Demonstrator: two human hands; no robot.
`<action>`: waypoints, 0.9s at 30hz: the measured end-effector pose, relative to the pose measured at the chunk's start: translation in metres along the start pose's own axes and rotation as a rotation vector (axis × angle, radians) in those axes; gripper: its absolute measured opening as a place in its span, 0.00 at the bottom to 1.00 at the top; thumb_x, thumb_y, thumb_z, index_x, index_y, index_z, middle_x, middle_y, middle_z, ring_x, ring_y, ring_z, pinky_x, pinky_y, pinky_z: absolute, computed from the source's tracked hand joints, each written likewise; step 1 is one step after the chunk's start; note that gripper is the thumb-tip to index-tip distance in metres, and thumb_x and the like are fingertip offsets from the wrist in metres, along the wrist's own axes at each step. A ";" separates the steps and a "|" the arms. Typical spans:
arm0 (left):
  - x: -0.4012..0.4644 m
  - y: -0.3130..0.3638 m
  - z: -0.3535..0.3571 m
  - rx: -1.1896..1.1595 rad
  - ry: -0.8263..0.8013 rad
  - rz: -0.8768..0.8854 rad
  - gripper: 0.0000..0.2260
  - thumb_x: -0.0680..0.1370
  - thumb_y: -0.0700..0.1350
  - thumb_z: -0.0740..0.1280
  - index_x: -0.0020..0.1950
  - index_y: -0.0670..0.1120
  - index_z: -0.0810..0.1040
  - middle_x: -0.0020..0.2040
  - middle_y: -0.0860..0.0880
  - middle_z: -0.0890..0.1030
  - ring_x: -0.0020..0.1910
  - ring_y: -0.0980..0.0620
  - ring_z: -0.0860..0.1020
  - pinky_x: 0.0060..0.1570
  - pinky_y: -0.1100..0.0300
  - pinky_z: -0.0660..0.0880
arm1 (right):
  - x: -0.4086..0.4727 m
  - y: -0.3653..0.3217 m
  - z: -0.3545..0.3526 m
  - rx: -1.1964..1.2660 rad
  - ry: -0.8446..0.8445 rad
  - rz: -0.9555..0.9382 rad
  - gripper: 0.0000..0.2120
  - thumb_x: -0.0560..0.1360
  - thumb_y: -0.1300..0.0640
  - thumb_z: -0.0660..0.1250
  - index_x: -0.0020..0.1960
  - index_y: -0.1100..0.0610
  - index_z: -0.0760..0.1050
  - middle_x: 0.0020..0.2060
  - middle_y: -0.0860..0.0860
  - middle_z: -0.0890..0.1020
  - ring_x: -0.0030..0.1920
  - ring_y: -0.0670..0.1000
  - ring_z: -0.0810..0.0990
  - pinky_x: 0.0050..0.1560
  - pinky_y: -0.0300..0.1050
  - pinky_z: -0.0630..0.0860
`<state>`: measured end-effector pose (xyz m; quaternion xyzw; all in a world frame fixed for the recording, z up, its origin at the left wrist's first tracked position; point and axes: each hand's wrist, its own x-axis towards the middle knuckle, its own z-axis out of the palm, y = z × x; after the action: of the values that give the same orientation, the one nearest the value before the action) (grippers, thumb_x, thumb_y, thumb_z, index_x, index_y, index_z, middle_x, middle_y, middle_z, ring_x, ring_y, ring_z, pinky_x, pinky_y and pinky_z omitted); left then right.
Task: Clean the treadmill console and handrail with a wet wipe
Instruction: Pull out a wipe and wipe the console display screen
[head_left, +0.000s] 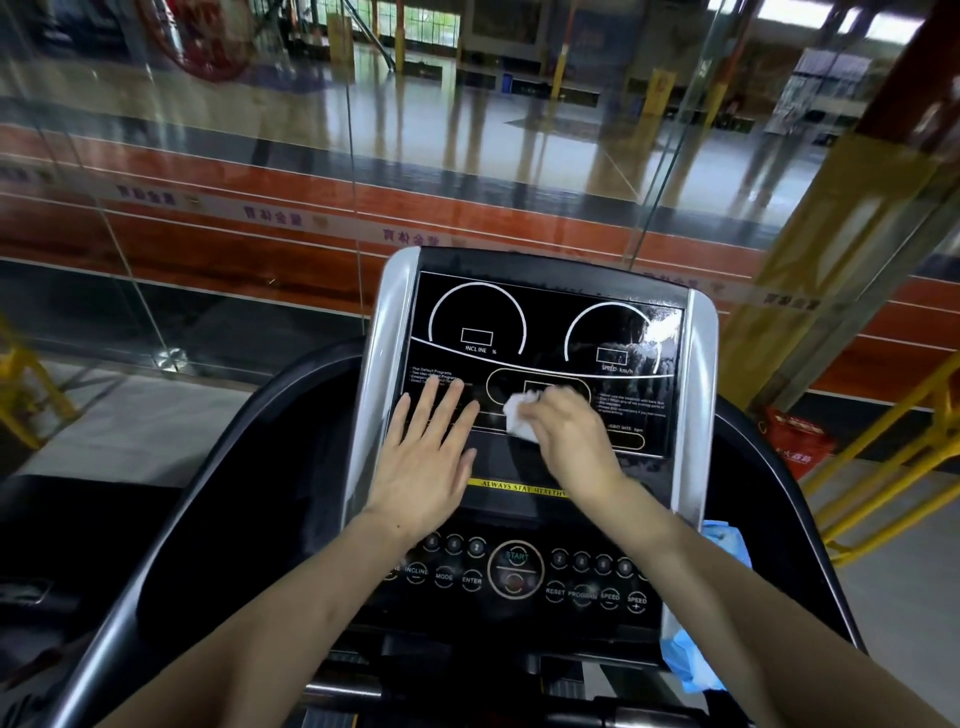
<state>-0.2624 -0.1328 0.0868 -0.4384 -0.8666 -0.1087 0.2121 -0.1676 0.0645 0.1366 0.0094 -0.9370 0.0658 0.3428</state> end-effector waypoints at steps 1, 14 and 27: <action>-0.001 -0.002 0.000 0.003 -0.001 0.005 0.26 0.86 0.55 0.51 0.83 0.47 0.61 0.85 0.44 0.57 0.85 0.42 0.48 0.82 0.38 0.52 | -0.010 -0.004 0.002 0.007 -0.036 -0.032 0.10 0.71 0.70 0.74 0.48 0.59 0.83 0.38 0.53 0.77 0.40 0.55 0.75 0.41 0.49 0.76; -0.010 -0.022 -0.008 0.002 0.027 0.001 0.26 0.86 0.55 0.50 0.83 0.47 0.62 0.85 0.43 0.58 0.85 0.41 0.49 0.81 0.38 0.54 | 0.022 -0.009 0.003 -0.024 -0.008 -0.007 0.07 0.71 0.69 0.72 0.45 0.58 0.82 0.37 0.52 0.77 0.39 0.56 0.76 0.41 0.49 0.76; -0.018 -0.043 -0.009 -0.013 0.006 0.032 0.25 0.86 0.53 0.51 0.82 0.45 0.63 0.85 0.41 0.56 0.85 0.41 0.48 0.82 0.41 0.53 | 0.060 -0.010 0.007 -0.104 0.027 0.104 0.07 0.70 0.68 0.74 0.45 0.59 0.83 0.36 0.54 0.75 0.37 0.57 0.75 0.38 0.49 0.75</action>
<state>-0.2856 -0.1746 0.0866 -0.4534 -0.8580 -0.1124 0.2135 -0.2171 0.0551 0.1716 -0.0580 -0.9337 0.0350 0.3516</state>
